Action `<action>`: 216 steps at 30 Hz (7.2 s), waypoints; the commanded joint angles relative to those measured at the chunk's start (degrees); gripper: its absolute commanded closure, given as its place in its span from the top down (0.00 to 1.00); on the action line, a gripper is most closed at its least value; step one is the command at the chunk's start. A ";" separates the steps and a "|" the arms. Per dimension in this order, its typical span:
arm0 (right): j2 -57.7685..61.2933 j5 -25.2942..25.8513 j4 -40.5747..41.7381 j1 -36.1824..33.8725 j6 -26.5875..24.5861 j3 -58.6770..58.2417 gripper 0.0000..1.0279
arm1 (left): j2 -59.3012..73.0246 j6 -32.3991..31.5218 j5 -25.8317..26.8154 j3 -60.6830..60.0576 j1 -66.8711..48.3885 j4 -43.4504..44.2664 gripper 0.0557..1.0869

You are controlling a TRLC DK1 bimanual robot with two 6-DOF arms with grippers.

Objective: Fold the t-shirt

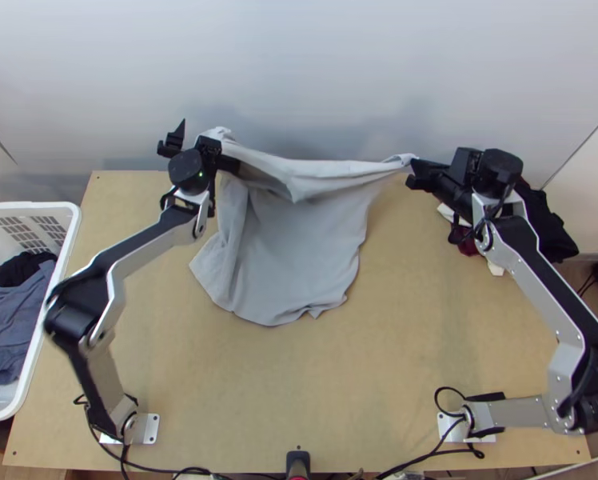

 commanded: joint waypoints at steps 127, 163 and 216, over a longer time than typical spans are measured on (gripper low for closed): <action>-27.60 6.21 -26.02 3.29 -1.66 -9.68 0.03 | -41.11 -14.14 9.64 -3.31 -30.16 -56.59 0.15; -18.45 3.49 -50.54 8.74 1.16 31.10 0.03 | -57.99 -18.71 32.49 -36.36 -1.33 -66.26 0.94; -32.25 5.33 -46.32 5.48 -0.51 7.98 0.03 | 29.47 -29.34 8.76 47.84 -30.86 -72.50 0.94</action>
